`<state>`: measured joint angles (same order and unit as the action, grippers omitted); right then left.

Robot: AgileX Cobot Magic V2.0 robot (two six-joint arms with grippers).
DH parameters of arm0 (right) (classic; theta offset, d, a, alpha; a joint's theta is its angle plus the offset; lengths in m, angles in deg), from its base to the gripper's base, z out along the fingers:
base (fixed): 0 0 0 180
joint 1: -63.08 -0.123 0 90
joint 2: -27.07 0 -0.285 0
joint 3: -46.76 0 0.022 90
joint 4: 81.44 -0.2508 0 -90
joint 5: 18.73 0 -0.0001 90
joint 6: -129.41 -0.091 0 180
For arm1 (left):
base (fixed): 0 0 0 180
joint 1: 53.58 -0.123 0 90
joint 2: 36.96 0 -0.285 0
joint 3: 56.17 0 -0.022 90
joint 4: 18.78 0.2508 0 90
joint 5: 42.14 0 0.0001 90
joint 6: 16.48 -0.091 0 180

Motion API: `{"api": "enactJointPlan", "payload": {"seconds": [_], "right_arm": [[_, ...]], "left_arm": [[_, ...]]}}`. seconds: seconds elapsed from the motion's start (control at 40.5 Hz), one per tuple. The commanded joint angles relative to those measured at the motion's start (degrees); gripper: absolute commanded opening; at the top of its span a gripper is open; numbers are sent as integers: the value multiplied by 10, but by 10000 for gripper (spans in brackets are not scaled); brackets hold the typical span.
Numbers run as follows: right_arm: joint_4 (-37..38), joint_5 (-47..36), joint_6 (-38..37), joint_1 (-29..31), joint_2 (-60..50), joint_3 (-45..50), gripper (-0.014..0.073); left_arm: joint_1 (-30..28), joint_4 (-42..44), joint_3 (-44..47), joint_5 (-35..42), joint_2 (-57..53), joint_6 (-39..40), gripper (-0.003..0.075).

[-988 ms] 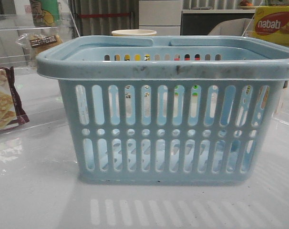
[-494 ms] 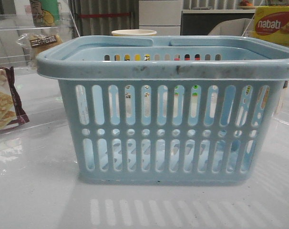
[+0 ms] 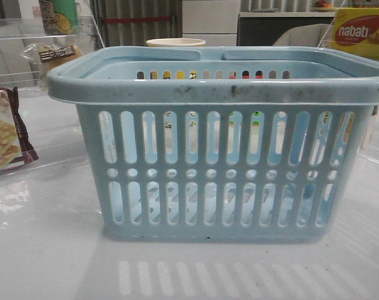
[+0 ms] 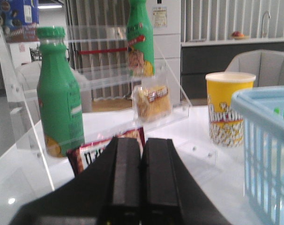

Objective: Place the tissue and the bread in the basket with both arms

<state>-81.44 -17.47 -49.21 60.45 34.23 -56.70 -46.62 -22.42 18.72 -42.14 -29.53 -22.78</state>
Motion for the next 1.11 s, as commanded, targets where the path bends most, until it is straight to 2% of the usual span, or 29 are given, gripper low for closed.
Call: {"api": "enactJointPlan", "payload": {"seconds": [0.0, 0.222, 0.519, 0.815, 1.086], "right_arm": [[0, -38, 1, 3, -10, -69, 57], [0, 48, 1, 3, 19, -207, 57], [0, 212, 1, 3, 144, -349, 57], [0, 349, 1, 3, 255, -351, 57], [0, 389, 1, 3, 318, -351, 58]], "left_arm": [[0, -11, -74, 40, -9, 3, 99], [0, -11, -225, -41, 31, 3, 99], [0, -5, -405, -223, 188, 3, 99], [0, -8, -416, -384, 312, 3, 99], [0, -10, -396, -393, 394, 3, 100]]}}
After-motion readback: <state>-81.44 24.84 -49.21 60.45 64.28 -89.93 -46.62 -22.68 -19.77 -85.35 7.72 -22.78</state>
